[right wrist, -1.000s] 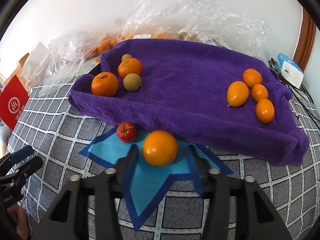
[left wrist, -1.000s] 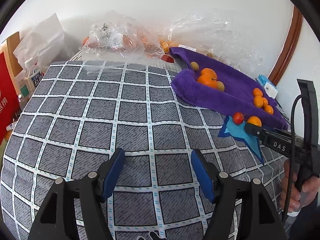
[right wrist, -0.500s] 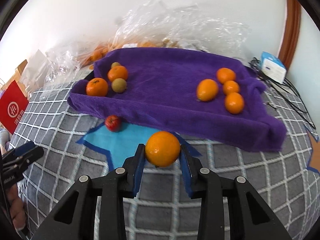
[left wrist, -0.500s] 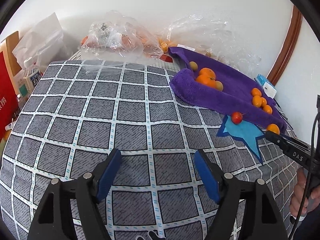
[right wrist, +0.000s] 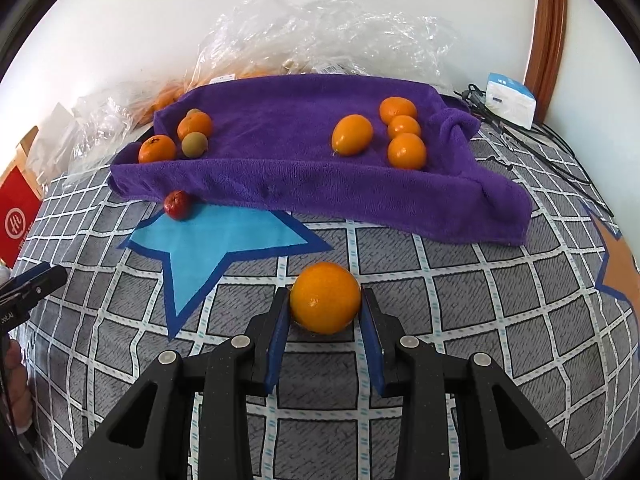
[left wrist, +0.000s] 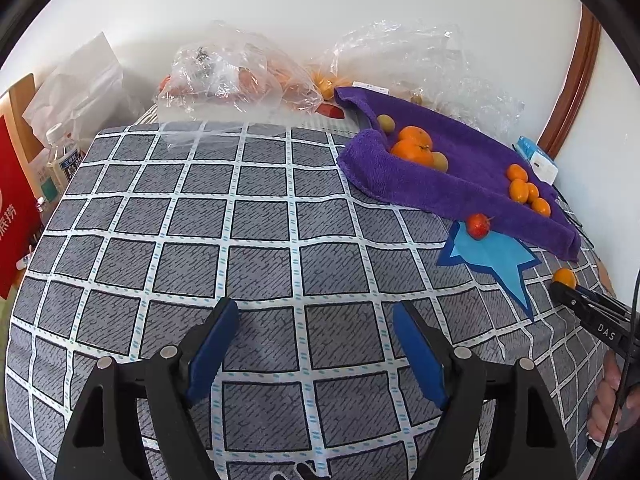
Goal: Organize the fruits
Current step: 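Grasp an orange with the right tool while the left tool grasps the small red fruit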
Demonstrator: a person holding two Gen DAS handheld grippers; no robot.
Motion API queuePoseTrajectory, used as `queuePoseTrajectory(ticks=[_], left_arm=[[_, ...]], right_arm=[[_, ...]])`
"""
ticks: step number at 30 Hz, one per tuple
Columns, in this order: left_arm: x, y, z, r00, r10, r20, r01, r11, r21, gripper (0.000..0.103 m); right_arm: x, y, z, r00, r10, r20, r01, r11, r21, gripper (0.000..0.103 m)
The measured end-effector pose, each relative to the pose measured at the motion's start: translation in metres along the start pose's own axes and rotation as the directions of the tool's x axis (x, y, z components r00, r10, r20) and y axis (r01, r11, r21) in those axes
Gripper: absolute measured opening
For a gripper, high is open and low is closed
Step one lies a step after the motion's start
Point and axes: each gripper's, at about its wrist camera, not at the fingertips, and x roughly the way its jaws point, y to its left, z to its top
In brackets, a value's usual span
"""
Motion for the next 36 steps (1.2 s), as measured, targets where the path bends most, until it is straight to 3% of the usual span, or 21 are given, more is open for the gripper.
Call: queuePoseTrajectory(ticks=[4,13,25,32,36], left_arm=[[0.005,-0.008,0.000,0.997,0.070,-0.022,-0.070,0.997,0.036,0.087],[0.005,-0.016,0.001,0.986,0.159,-0.053,-0.159,0.987,0.015,0.086],[0.012,-0.077,0.036,0.997,0.068,-0.043,-0.067,0.997,0.040,0.085],[0.030,-0.118,0.049,0.998,-0.015,-0.057,0.018,0.999,0.051,0.070],[0.045,-0.131,0.053,0.996,-0.028,-0.080,0.033,0.998,0.054,0.059]], right_arm=[[-0.001,-0.002,0.002,1.000,0.012,0.009,-0.012,1.000,-0.008,0.034],[-0.010,-0.007,0.010,0.999,0.026,0.044,-0.025,0.999,-0.033,0.034],[-0.013,-0.037,0.014,0.999,0.017,0.041,-0.017,1.000,-0.018,0.034],[-0.018,-0.054,0.018,0.998,0.011,0.061,-0.012,1.000,0.002,0.034],[-0.016,-0.063,0.019,0.998,0.013,0.054,-0.015,1.000,0.024,0.034]])
